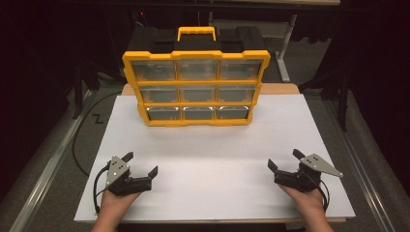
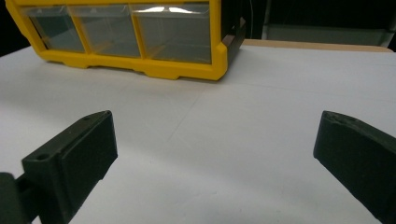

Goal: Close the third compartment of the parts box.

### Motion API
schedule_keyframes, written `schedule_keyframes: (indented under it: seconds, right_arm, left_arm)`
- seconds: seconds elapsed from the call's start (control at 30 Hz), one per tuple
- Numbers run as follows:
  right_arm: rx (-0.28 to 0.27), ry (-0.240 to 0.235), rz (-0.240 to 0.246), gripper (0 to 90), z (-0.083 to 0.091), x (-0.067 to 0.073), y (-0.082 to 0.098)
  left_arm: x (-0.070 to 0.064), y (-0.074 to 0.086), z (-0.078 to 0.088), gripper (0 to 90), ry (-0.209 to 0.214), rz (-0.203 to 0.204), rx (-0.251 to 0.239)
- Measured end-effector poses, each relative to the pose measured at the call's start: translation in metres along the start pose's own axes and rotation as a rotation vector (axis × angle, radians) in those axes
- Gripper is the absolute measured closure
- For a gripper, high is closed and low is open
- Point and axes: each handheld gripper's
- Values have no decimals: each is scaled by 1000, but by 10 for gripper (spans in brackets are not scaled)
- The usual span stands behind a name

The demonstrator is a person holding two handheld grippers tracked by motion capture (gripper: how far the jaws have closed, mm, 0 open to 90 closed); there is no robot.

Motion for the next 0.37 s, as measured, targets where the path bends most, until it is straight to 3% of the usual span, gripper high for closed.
schedule_keyframes:
  seconds: [0.07, 0.17, 0.37]
  right_arm:
    - [14, 4, 22, 9, -3, 1, 2]
    - [25, 38, 102, 9, -7, 2, 5]
    - [32, 16, 62, 9, -8, -1, 7]
  left_arm:
    - [0, 0, 0, 3, -2, 3, 1]
    - [0, 0, 1, 3, -4, 8, -2]
    - [1, 0, 1, 3, -8, 16, 2]
Point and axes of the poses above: each handheld gripper's, and its own axes: z roughly backward along the jaws, y roughly out of its underside, x roughly to its left, and after that the axes turned 4 degrees about z, right-handed
